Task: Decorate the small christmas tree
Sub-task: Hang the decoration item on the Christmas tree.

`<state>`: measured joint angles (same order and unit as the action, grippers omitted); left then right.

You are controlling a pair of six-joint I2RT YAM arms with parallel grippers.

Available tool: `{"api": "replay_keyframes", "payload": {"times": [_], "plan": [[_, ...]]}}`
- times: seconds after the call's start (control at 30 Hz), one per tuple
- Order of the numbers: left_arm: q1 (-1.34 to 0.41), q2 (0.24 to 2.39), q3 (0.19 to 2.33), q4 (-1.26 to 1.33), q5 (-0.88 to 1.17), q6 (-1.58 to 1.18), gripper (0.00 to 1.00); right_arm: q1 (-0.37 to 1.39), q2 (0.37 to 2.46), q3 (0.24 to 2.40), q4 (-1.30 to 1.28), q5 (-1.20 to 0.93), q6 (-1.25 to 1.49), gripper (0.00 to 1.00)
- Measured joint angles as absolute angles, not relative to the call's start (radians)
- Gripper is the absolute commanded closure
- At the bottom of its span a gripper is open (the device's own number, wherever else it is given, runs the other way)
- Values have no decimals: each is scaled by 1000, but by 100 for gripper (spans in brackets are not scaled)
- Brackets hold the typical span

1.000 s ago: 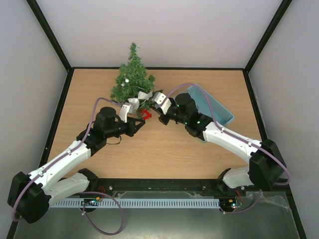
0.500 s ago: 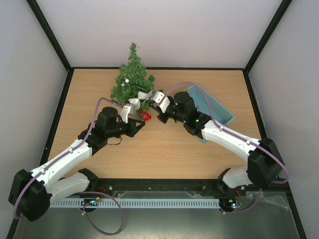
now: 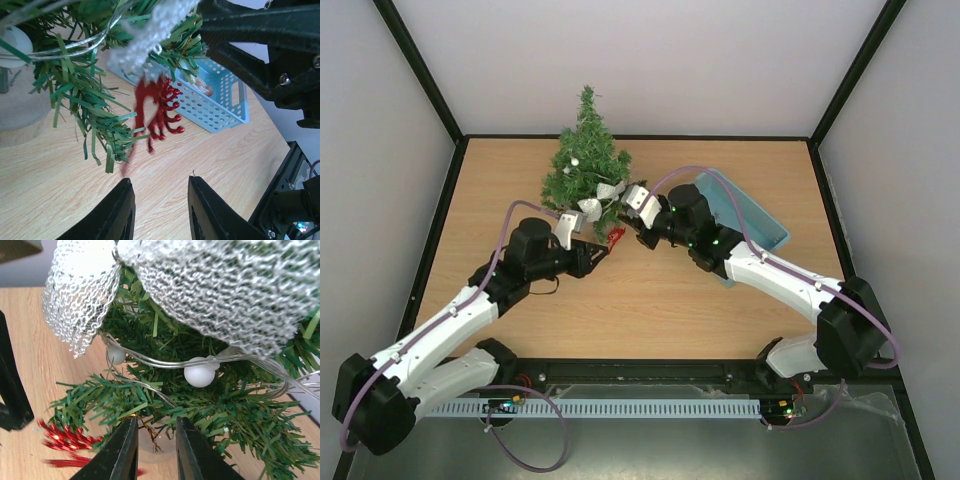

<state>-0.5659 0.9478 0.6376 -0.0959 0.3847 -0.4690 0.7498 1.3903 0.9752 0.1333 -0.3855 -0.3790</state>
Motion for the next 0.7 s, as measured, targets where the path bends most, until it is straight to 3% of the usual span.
{"api": "replay_keyframes", "payload": {"times": [0.33, 0.7], "plan": [[-564, 897, 645, -164, 303, -461, 63, 750, 1347, 974, 86, -341, -363, 68], [-524, 818, 730, -241, 197, -434, 56, 749, 1280, 973, 36, -320, -321, 65]]}}
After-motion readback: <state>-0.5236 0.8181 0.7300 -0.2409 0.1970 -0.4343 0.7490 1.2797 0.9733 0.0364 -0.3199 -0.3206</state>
